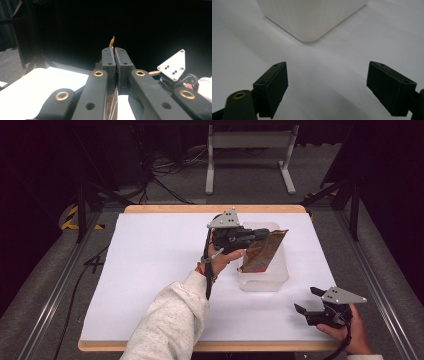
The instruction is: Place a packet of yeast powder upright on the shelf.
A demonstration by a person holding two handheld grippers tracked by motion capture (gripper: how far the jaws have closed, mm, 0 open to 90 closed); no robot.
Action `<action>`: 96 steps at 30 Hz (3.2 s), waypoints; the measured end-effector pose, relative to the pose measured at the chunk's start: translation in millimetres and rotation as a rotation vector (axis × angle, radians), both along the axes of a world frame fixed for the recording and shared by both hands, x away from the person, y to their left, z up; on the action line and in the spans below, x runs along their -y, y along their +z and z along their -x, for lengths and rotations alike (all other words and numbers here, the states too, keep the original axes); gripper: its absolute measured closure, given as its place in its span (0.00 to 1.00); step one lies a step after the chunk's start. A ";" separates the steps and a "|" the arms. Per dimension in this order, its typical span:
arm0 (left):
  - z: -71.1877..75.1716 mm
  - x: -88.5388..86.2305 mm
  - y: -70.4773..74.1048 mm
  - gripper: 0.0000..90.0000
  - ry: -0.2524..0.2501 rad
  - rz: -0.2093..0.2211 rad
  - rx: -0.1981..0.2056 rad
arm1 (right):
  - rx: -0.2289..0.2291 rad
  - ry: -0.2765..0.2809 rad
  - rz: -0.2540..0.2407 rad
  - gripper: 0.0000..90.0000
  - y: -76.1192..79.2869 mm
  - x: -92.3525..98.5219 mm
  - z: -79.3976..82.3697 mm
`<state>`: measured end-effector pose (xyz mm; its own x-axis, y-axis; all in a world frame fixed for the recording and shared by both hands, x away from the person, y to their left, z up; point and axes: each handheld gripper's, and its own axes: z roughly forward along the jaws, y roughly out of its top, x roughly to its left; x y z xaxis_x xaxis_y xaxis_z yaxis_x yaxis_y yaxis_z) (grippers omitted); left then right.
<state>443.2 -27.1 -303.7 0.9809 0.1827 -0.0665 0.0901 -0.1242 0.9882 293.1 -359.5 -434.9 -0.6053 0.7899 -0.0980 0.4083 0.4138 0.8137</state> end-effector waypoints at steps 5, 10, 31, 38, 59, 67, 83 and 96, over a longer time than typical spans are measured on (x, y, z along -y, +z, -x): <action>-7.6 0.3 12.7 0.97 0.013 0.016 0.010 | 0.000 0.002 0.004 0.20 -0.1 -0.5 -0.3; -14.2 3.3 21.3 0.97 0.020 0.017 0.030 | -0.002 0.004 0.003 0.20 -0.4 -0.2 -0.1; -29.9 18.6 -14.5 0.96 0.033 0.048 -0.058 | -0.006 0.009 0.002 0.20 -0.9 -1.0 0.1; -29.9 16.4 -36.0 0.96 0.022 0.067 -0.104 | -0.008 0.011 0.005 0.20 -1.2 -1.5 0.1; -28.9 13.9 -48.7 0.97 0.006 0.073 -0.123 | -0.018 0.018 0.005 0.20 -3.0 -2.0 -0.9; -30.2 -9.2 -63.8 0.97 0.035 0.061 -0.137 | -0.024 0.016 0.010 0.20 -3.2 -2.7 -1.1; -24.4 -17.2 -58.3 0.96 0.072 -0.019 -0.081 | -0.019 0.015 0.014 0.20 -2.7 -3.7 -0.6; -27.2 -21.9 -49.1 0.95 0.088 -0.104 -0.058 | 0.006 0.023 0.016 0.20 -1.2 -5.4 -2.1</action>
